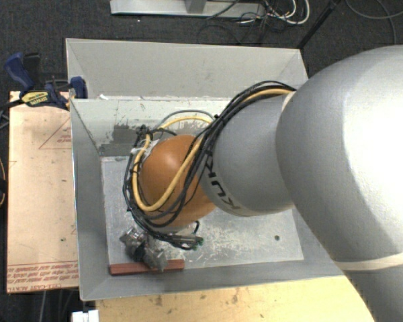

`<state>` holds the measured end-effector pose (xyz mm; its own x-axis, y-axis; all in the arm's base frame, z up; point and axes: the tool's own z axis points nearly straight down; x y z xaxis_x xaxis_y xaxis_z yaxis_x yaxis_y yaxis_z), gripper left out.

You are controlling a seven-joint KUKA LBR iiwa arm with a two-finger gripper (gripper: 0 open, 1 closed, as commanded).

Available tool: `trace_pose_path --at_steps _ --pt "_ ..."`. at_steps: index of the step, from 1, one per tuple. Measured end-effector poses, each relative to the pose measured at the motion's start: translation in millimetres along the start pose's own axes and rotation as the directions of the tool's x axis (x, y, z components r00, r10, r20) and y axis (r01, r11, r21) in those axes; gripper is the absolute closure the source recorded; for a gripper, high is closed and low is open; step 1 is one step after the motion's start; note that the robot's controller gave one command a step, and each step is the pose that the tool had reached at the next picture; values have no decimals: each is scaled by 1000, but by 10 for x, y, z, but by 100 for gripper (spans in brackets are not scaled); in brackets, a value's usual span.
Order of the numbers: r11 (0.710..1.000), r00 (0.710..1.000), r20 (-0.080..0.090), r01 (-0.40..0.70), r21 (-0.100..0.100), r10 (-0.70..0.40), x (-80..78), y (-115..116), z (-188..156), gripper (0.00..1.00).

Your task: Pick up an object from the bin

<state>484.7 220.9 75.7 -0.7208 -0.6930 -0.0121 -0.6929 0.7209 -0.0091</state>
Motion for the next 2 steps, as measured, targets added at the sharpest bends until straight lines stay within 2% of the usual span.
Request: trace_pose_path --at_steps 1,2 --pt "1000 1000 -4 -23 -6 23 -56 -278 -1384 100" --pt "1000 1000 -8 -23 -9 22 -47 -269 -1362 100"
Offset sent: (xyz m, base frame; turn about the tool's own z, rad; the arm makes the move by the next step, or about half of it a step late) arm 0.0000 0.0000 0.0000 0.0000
